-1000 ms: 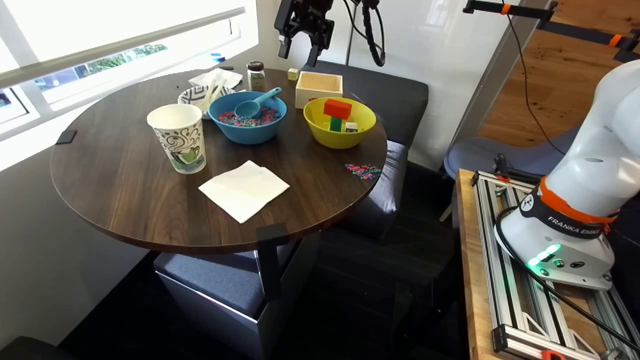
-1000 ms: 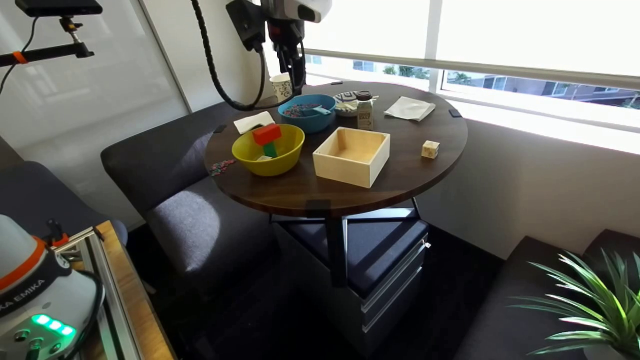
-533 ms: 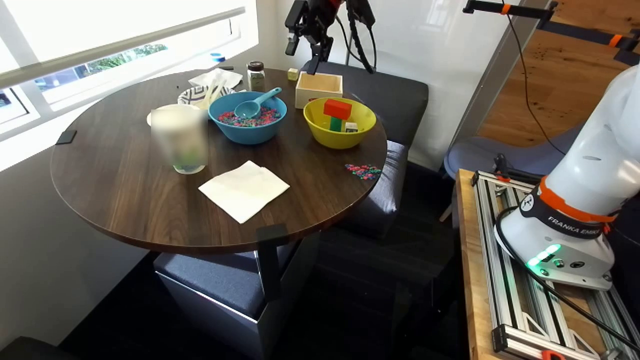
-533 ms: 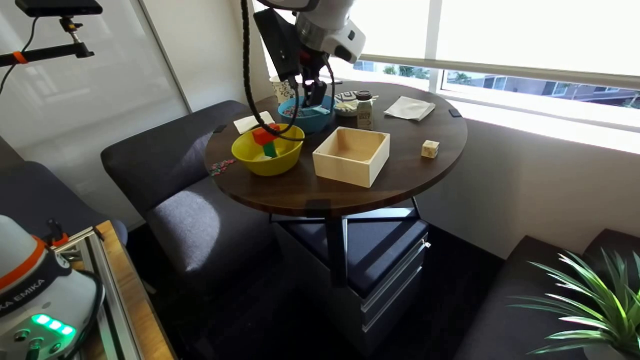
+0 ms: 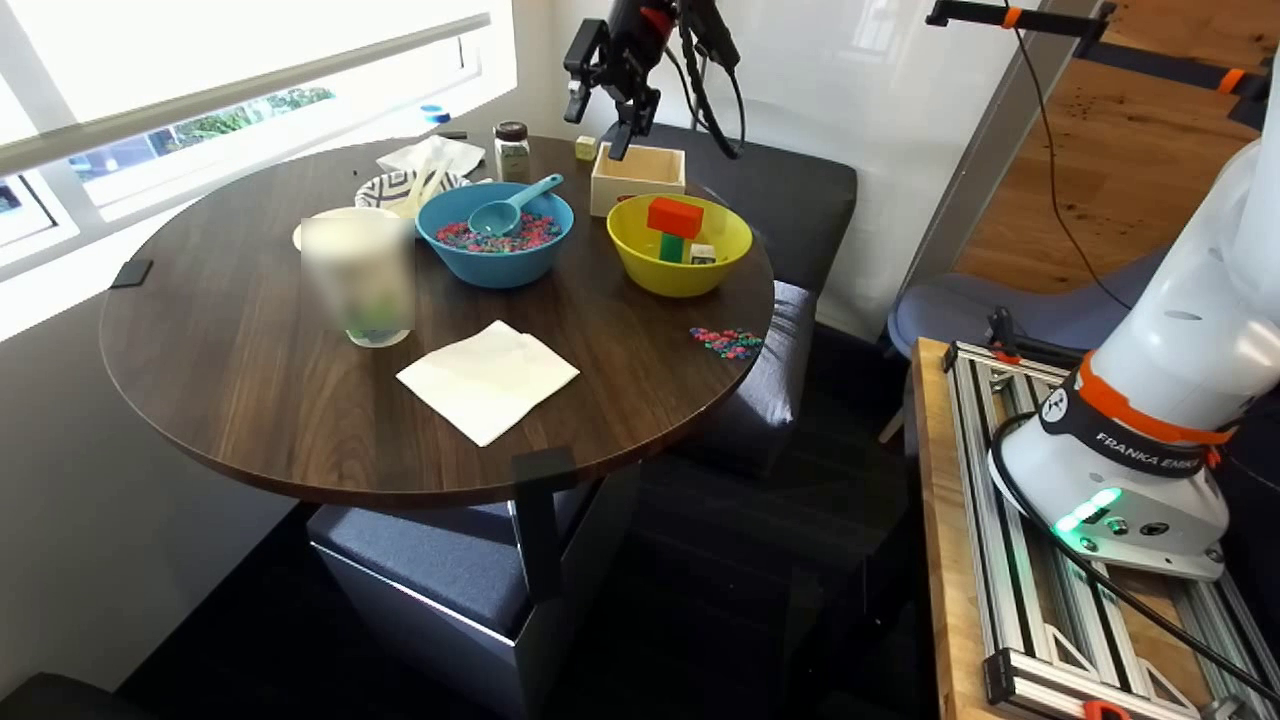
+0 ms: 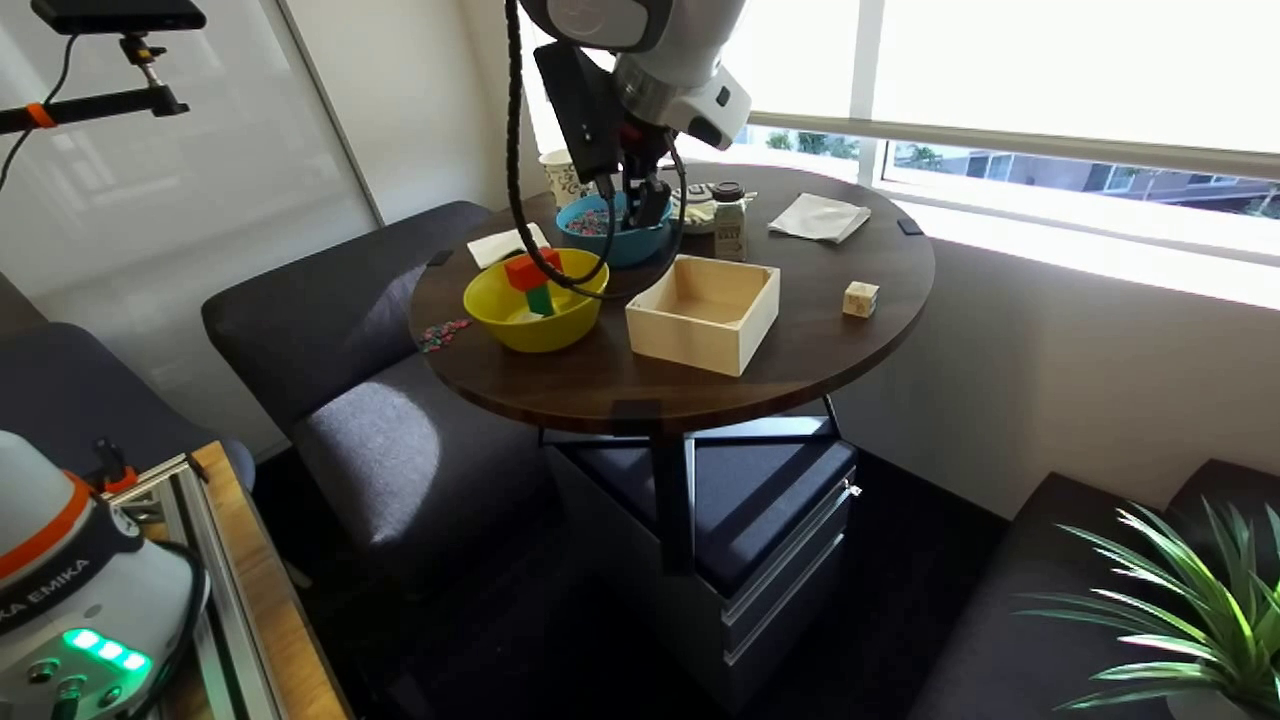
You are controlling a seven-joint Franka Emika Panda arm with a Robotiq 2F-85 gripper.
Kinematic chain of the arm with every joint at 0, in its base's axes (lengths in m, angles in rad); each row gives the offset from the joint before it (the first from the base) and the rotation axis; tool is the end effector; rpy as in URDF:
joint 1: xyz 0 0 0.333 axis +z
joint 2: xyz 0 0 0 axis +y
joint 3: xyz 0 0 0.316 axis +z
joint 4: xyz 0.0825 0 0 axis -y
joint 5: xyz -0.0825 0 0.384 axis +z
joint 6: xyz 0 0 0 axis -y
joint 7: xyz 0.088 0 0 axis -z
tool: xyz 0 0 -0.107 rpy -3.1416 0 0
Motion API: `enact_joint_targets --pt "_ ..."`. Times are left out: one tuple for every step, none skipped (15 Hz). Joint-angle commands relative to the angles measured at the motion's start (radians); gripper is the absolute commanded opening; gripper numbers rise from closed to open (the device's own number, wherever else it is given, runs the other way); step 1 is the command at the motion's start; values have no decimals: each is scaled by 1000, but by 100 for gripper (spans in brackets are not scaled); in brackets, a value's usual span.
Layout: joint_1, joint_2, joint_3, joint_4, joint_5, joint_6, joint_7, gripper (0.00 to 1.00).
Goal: Scoop some contents from the blue bowl into the box
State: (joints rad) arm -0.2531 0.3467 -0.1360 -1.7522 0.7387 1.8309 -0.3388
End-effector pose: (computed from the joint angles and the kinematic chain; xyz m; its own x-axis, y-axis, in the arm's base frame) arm 0.6013 -0.1804 0.3709 0.9484 -0.2967 -0.1118 -0.2999 -0.7247 -0.6203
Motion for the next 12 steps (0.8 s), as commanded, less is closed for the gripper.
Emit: enact_joint_targets --pt "-13 64 20 36 65 30 3 100" --pt "-16 76 23 42 76 25 0 100" --pt "-17 90 26 50 88 31 -6 100" --pt "-20 106 29 63 104 32 -9 100" --pt "-24 123 31 81 116 28 -9 100" --pt "-27 138 32 97 125 29 -9 100" --pt "-33 154 32 120 135 21 -3 100" --pt "-38 168 34 138 146 14 2 100" --pt "-40 179 35 151 154 19 5 100" --pt "-42 189 37 164 162 21 9 100" --pt "-43 202 39 175 166 21 10 100" --pt "-46 213 41 186 171 17 15 100"
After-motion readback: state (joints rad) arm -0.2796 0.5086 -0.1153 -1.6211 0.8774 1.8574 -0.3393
